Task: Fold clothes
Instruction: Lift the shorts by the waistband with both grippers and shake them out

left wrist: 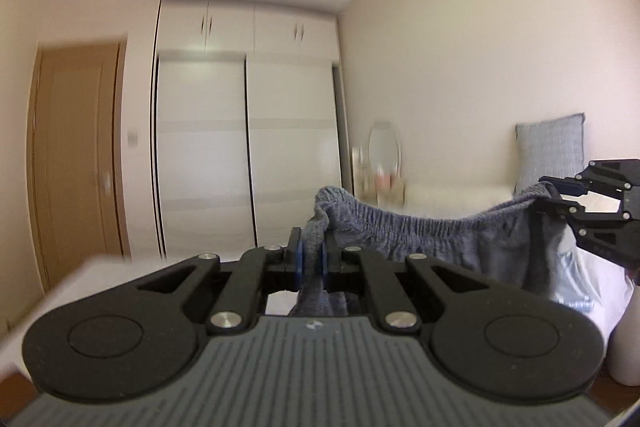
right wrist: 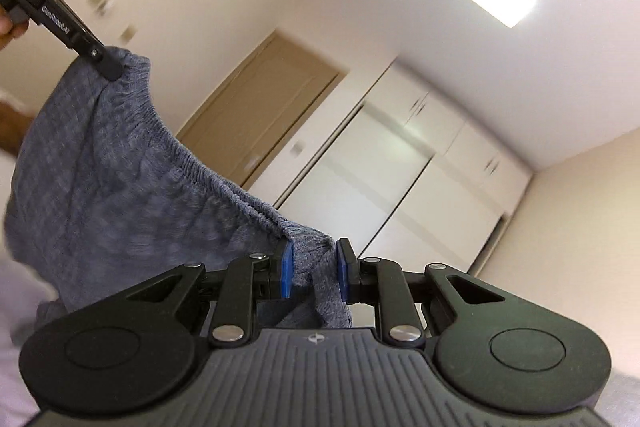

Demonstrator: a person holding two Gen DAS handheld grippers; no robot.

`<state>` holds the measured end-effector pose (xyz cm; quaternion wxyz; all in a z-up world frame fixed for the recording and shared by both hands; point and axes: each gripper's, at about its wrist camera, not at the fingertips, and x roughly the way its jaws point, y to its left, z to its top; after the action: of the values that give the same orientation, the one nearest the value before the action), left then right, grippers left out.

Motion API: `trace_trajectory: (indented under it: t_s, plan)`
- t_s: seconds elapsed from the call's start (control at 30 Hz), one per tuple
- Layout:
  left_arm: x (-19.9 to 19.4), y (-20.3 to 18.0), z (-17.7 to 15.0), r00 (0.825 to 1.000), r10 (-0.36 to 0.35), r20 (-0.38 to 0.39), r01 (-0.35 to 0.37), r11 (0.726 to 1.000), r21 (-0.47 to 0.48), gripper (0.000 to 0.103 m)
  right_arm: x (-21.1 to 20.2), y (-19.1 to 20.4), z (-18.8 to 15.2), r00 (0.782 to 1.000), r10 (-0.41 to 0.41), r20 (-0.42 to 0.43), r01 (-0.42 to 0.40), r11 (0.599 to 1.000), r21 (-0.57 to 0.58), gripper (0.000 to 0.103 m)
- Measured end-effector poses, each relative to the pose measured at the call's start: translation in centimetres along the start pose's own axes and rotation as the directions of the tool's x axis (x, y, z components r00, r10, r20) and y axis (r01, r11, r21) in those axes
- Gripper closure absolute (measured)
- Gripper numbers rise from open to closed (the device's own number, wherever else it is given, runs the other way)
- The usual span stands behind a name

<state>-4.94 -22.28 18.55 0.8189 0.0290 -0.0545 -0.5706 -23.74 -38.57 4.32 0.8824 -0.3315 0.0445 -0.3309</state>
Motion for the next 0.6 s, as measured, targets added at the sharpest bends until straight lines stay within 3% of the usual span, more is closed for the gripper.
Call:
trace_trajectory:
  t_s: [0.13, 0.2, 0.3, 0.4, 0.47, 0.57, 0.6]
  plan:
    - [0.1, -0.4, 3.9, 0.997, -0.006, 0.077, 0.001, 0.998, 0.067, 0.097, -2.8, -1.7, 3.2, 0.995, -0.064, 0.083, 0.064, 0.998, 0.002, 0.083]
    - [2.1, -0.3, 4.6, 0.997, -0.003, 0.082, -0.005, 0.995, 0.096, 0.097, -1.4, -2.1, 3.5, 0.992, -0.079, 0.096, 0.079, 0.997, 0.007, 0.083]
    - [7.8, 1.1, 3.4, 1.0, 0.003, 0.028, -0.005, 0.996, 0.088, 0.097, 2.4, -2.6, 2.7, 0.993, -0.077, 0.084, 0.076, 0.997, 0.017, 0.083]
    - [15.0, 3.1, -0.6, 0.997, 0.015, -0.074, -0.011, 0.998, 0.06, 0.097, 8.7, -2.2, -0.1, 0.999, -0.035, 0.023, 0.035, 0.999, 0.017, 0.083]
    - [20.9, 4.8, -5.1, 0.986, 0.026, -0.163, -0.02, 0.999, 0.038, 0.097, 14.2, -1.7, -3.3, 0.999, 0.007, -0.039, -0.006, 1.0, 0.026, 0.083]
    - [29.5, 7.4, -12.4, 0.955, 0.042, -0.293, -0.049, 0.999, -0.018, 0.097, 23.2, -0.1, -8.9, 0.985, 0.08, -0.15, -0.073, 0.996, 0.054, 0.083]
    - [32.4, 8.4, -15.2, 0.937, 0.046, -0.347, -0.064, 0.997, -0.04, 0.096, 26.1, 0.9, -10.8, 0.976, 0.105, -0.191, -0.094, 0.993, 0.065, 0.083]
